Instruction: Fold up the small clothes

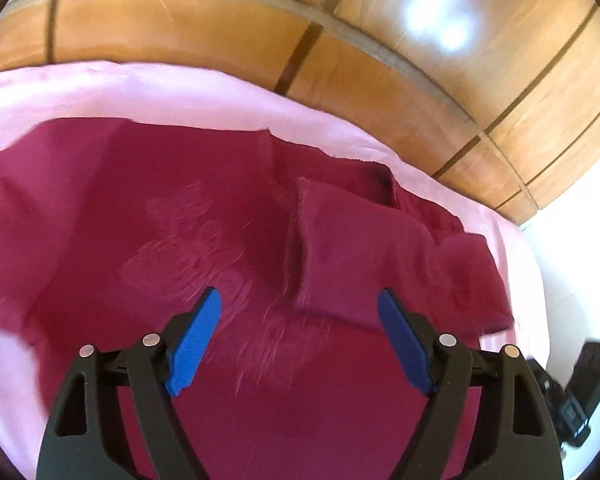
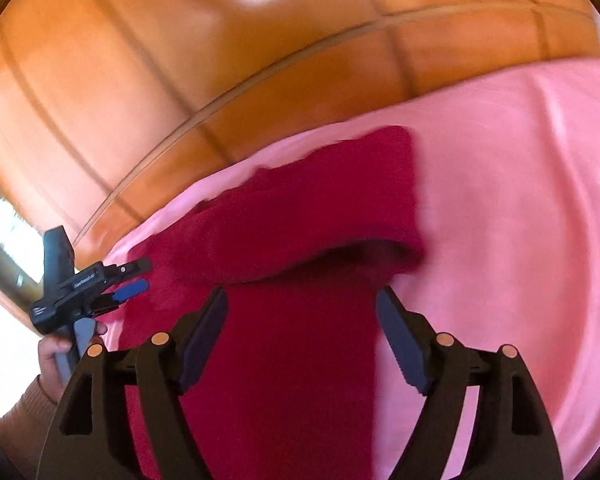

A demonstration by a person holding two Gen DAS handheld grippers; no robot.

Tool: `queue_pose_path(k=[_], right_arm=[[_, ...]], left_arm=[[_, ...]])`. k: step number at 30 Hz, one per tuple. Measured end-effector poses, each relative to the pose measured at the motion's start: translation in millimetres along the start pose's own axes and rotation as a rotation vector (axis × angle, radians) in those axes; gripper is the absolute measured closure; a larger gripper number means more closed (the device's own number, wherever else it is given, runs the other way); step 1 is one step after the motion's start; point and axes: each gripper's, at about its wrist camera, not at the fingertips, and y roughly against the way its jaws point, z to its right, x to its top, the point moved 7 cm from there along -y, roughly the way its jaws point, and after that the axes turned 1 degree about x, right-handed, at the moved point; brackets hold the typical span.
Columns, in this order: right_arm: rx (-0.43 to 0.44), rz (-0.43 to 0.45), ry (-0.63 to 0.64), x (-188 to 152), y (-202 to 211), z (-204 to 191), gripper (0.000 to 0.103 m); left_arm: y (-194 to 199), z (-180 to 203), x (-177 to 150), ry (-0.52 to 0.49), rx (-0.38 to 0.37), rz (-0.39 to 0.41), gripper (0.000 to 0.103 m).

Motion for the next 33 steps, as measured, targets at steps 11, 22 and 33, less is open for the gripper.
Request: queue_pose_path(k=[11,22,33], right_arm=[[0.043,0.093,-0.044,37,-5,11,0.029],[-0.121,-0.059,0.085,23,-99,2,0.035],[-0.266,-0.021,0.299,7,-86,-41,0.020]], left_arm=[[-6,19,26,-0.055,-0.064,0.060,0.097],[-12,-43,-1,-0.050,0.117,0.005,0.097],[45,-60,-4,0.077,0.095,0.140,0.037]])
